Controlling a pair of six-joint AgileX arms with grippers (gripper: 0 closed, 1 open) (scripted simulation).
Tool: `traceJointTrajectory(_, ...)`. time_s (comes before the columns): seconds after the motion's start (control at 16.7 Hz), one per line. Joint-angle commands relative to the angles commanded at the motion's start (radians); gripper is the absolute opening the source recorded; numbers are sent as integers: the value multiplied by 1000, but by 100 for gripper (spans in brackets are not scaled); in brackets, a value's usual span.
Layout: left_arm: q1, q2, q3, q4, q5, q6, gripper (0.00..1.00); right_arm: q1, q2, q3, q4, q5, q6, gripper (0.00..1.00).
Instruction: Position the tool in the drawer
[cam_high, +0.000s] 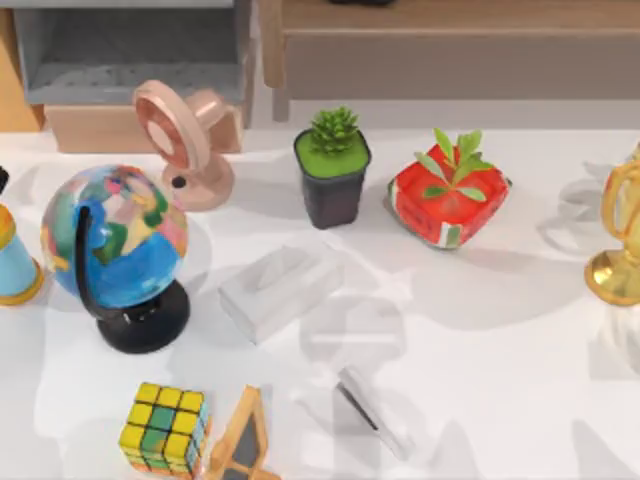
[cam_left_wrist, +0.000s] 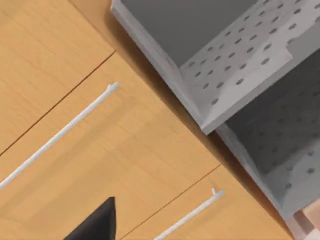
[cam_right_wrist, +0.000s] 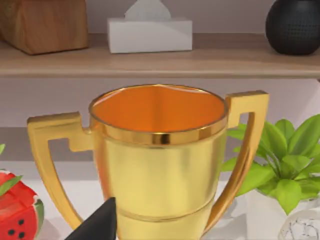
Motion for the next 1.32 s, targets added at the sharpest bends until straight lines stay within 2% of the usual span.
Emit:
traceJointTrajectory(0.42,136,669,338,361,129,466,100,0,0,0,0,0,0,100)
traceJointTrajectory(0.72,213,1031,530,565,198,717,100,0,0,0,0,0,0,100)
traceJointTrajectory(0.96,248,1191,616,656,228,826,100,0,0,0,0,0,0,100)
traceJointTrajectory(1.32,254,1215,629,670,233,843,100,0,0,0,0,0,0,100)
